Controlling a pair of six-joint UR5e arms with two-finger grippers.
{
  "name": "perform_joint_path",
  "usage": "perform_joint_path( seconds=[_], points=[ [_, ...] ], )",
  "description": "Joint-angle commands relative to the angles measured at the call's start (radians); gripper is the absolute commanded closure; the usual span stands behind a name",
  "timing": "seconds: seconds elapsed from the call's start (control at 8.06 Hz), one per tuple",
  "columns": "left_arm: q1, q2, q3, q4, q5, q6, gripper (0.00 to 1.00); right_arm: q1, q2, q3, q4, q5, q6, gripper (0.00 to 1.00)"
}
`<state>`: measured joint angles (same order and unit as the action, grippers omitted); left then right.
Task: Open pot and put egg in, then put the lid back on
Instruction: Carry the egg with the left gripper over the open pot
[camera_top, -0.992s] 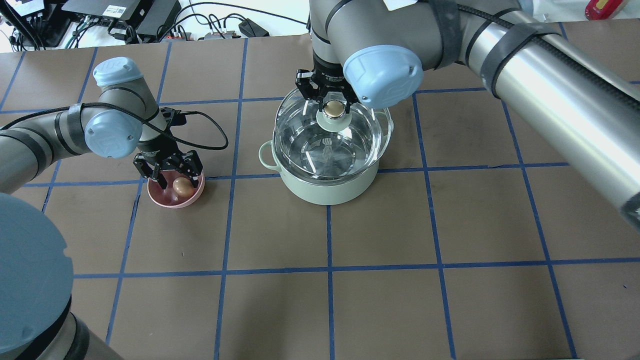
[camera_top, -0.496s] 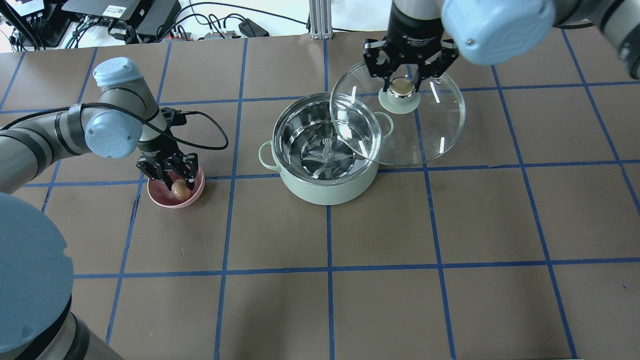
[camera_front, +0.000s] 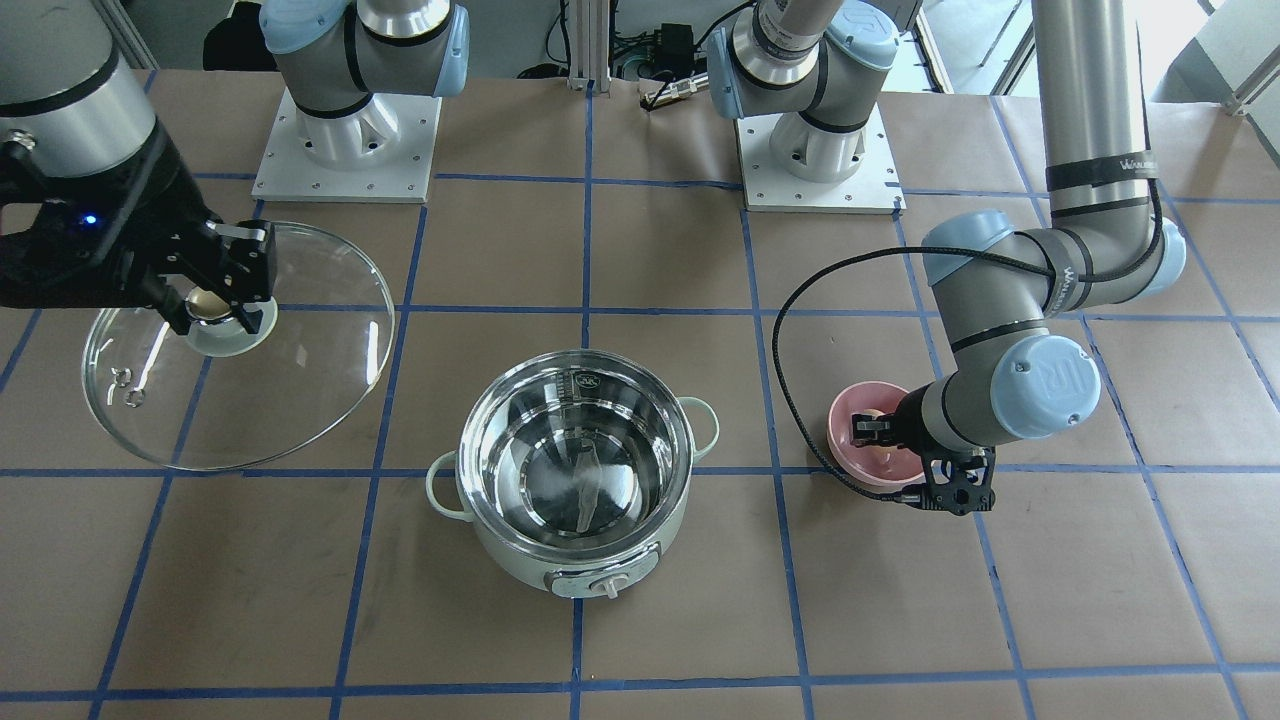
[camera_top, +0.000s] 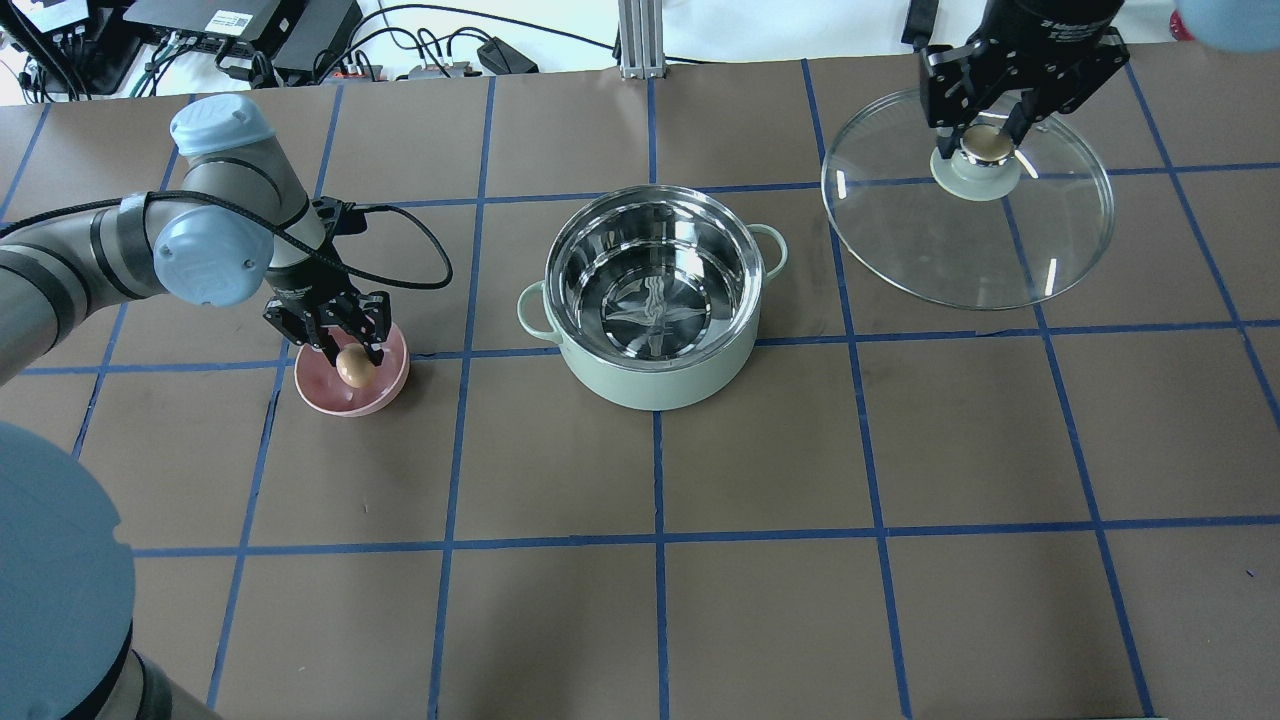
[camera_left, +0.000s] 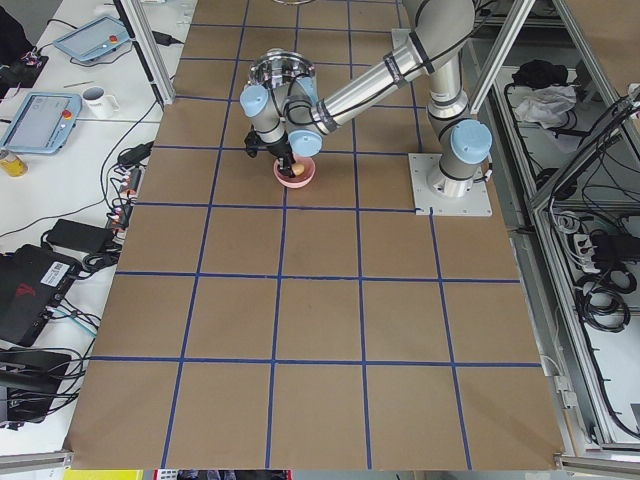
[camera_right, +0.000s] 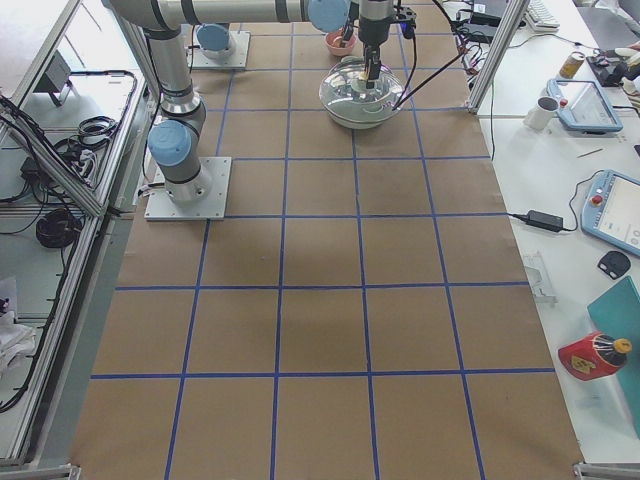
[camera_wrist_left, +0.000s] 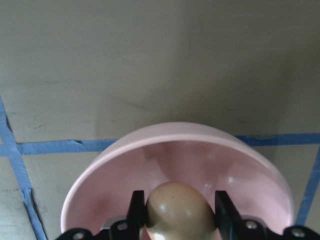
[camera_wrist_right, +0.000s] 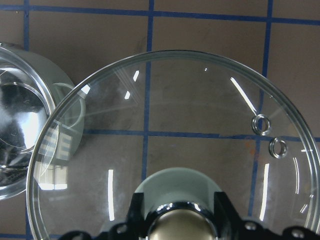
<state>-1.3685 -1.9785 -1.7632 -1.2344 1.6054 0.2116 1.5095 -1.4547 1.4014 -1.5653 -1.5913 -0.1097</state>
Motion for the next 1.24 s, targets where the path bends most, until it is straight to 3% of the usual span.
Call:
perform_joint_path(
  seconds=[0.0, 0.12, 0.5, 0.87, 1.12],
  points=[
    [-0.018, 0.134, 0.052, -0.106, -0.025, -0.004, 0.80, -0.069, -0.003, 0.001, 0.008, -0.001, -0.099, 1.00],
    [-0.050, 0.157, 0.101, -0.138, -0.100, -0.012, 0.83, -0.069, -0.004, 0.002, 0.010, -0.001, -0.100, 1.00],
    [-0.222, 0.167, 0.217, -0.126, -0.120, -0.227, 0.84, -0.071, -0.004, 0.010, 0.011, -0.001, -0.099, 1.00],
    [-0.421, 0.094, 0.217, 0.093, -0.144, -0.495, 0.85, -0.071, -0.006, 0.013, 0.010, -0.001, -0.100, 1.00],
    [-0.507, 0.015, 0.215, 0.174, -0.133, -0.613, 0.88, -0.071, -0.006, 0.013, 0.010, -0.001, -0.100, 1.00]
  ],
)
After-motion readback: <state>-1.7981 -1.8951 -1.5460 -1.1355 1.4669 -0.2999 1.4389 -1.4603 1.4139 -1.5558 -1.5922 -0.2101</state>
